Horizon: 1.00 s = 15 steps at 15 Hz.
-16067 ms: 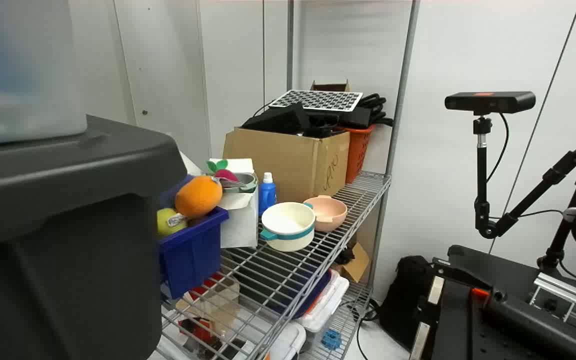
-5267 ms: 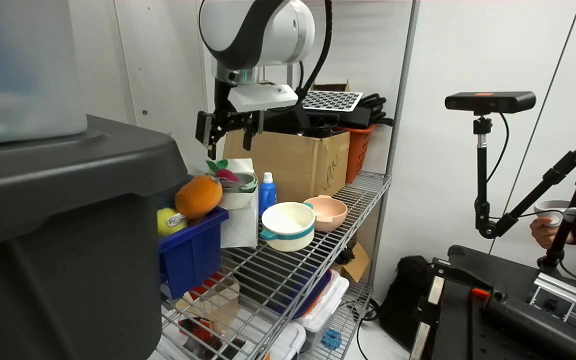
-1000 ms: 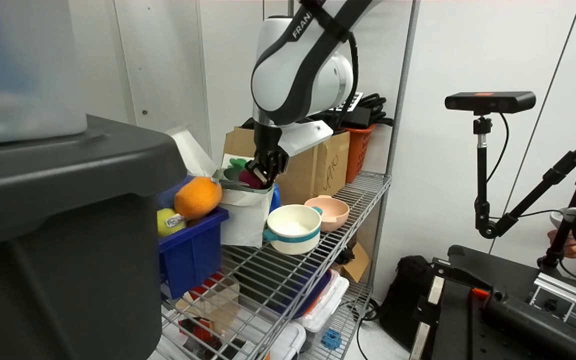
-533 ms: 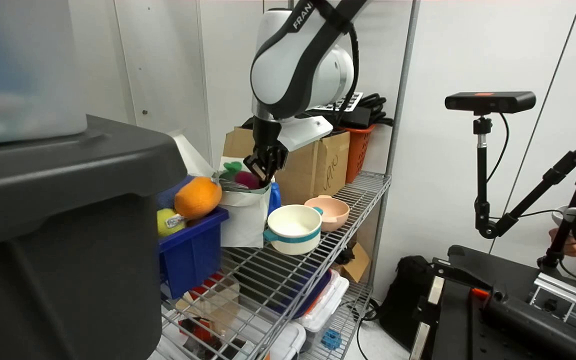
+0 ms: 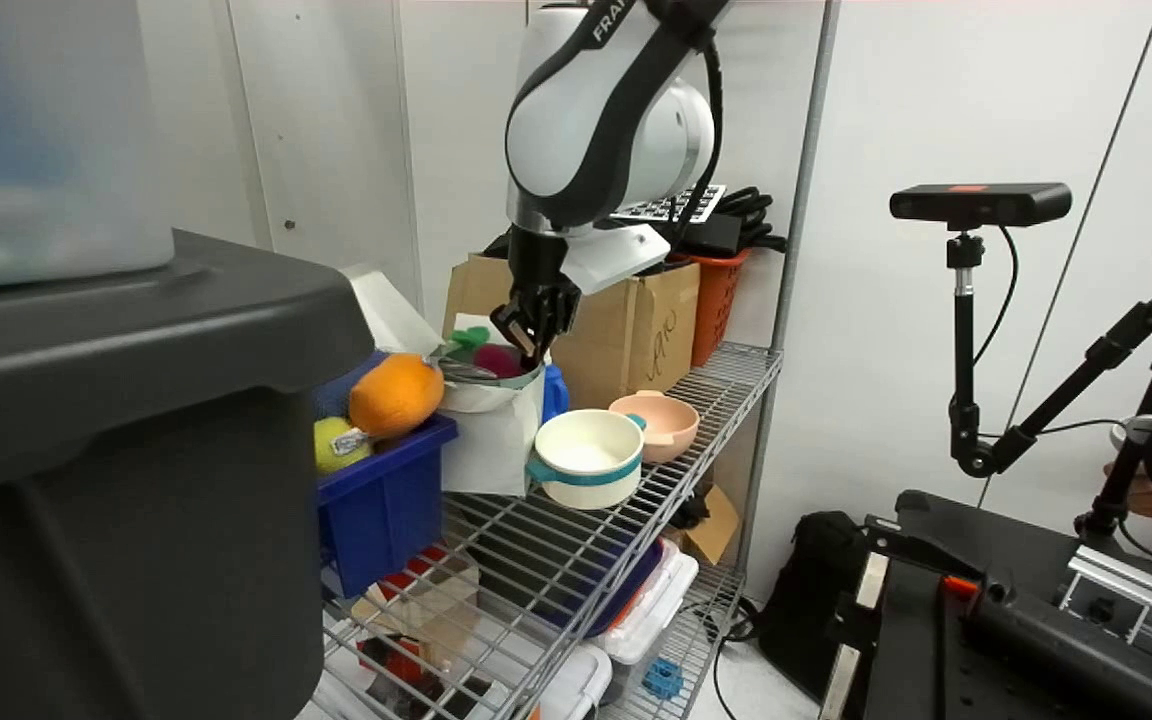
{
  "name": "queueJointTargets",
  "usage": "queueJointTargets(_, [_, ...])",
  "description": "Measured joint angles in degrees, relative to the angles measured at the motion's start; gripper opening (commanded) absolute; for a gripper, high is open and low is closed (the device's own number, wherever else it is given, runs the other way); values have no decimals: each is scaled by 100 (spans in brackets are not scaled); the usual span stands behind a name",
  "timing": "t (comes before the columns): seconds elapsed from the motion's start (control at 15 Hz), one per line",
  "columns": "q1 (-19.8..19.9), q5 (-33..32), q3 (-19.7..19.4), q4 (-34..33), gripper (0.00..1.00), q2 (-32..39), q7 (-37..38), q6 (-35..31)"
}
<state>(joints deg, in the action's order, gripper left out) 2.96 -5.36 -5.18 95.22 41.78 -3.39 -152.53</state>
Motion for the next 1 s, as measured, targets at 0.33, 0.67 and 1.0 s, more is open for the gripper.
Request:
queueJointTargets(0.33, [35, 0, -1, 135, 1, -44, -117, -52])
queueJointTargets(0.67, [46, 0, 0, 190, 1, -111, -190, -53])
queueJointTargets(1.0, [78, 0, 0, 215, 1, -159, -270, -54])
